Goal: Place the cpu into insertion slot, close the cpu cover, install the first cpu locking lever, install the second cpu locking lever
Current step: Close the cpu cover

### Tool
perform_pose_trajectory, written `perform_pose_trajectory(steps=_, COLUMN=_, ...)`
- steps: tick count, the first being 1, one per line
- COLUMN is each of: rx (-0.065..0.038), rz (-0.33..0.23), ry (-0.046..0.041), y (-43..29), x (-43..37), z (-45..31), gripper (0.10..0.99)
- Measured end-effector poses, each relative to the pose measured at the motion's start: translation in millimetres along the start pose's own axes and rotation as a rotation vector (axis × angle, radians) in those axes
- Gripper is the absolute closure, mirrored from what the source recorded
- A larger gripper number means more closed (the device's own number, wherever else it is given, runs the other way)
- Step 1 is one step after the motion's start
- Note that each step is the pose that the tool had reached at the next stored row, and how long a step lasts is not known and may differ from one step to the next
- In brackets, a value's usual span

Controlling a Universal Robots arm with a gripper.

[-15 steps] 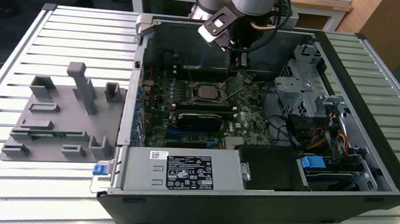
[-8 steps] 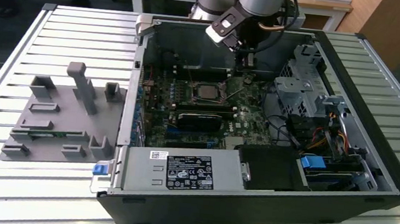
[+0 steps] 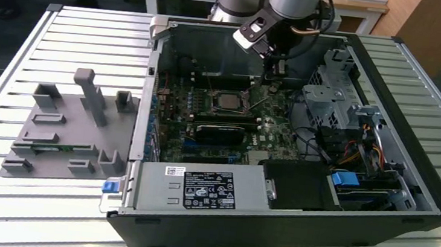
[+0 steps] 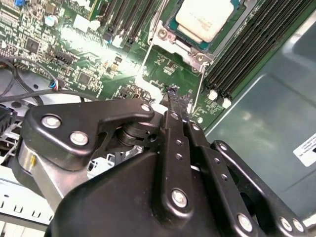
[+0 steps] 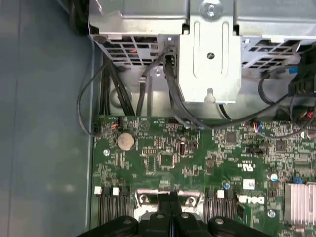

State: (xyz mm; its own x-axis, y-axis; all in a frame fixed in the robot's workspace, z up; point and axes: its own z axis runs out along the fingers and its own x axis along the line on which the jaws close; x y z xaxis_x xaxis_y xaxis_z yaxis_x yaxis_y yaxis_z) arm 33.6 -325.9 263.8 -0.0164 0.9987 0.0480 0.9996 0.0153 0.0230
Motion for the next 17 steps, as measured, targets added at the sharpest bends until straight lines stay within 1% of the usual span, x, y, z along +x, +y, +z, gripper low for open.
perform_pose_trajectory(steps=12, rx=0.001, rz=0.000, ry=0.0000, y=15.6, x=2.3, z=4.6, gripper=0.980)
perform_pose_trajectory(steps=17, rx=0.001, rz=0.000, ry=-0.0002, y=19.5, x=3.3, z=6.7, gripper=0.980)
